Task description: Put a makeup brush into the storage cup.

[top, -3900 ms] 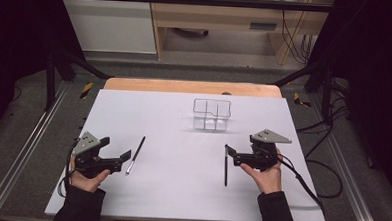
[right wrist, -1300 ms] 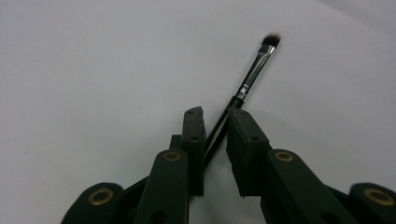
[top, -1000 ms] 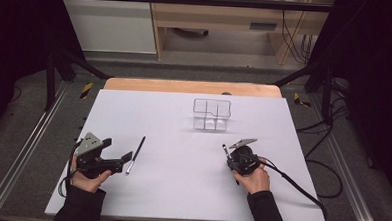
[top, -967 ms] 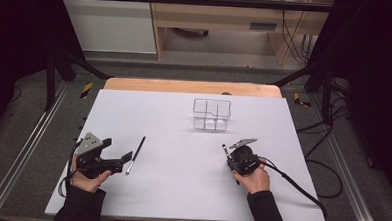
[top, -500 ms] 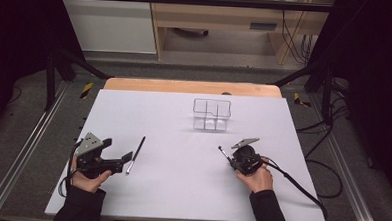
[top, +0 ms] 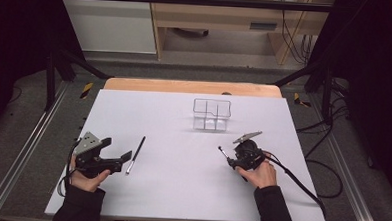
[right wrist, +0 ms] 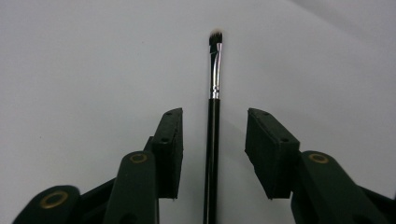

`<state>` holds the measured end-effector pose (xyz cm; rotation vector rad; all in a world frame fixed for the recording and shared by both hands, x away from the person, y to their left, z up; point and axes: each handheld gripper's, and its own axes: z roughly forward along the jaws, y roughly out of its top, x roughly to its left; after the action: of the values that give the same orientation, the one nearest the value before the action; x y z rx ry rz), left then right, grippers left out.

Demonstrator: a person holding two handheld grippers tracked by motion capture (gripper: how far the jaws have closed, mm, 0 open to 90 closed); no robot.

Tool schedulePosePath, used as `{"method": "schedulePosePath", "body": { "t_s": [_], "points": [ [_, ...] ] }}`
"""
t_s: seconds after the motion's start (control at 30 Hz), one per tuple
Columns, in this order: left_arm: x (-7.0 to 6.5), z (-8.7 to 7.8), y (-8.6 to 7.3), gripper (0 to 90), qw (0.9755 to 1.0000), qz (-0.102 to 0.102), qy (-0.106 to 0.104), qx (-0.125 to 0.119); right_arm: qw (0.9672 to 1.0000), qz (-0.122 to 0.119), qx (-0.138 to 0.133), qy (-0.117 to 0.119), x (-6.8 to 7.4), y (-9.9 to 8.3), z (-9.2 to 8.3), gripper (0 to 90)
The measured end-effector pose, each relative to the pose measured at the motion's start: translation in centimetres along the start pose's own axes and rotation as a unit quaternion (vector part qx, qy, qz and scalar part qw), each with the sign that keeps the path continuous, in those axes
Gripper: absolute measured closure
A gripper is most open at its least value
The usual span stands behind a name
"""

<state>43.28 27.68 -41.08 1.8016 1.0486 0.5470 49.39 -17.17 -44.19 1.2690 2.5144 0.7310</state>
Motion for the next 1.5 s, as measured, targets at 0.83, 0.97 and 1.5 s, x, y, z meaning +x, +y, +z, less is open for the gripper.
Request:
{"method": "schedulePosePath", "body": {
  "t_s": [0.83, 0.97, 1.5],
  "points": [
    [0.1, 0.2, -0.2, 8.3, 1.0000, 0.000, 0.000, 0.006, 0.9921, -0.020, 0.124, -0.004, -0.1, 3.1, 2.7, 73.3],
    [0.2, 0.2, -0.2, 8.3, 1.0000, -0.001, -0.001, 0.006, 0.9914, -0.022, 0.129, -0.002, 0.0, 3.1, 2.7, 76.8],
    [0.1, 0.3, -0.2, 8.3, 1.0000, 0.000, -0.001, 0.008, 0.9890, -0.017, 0.147, -0.007, 0.4, 3.4, 2.8, 84.2]
  ]
}}
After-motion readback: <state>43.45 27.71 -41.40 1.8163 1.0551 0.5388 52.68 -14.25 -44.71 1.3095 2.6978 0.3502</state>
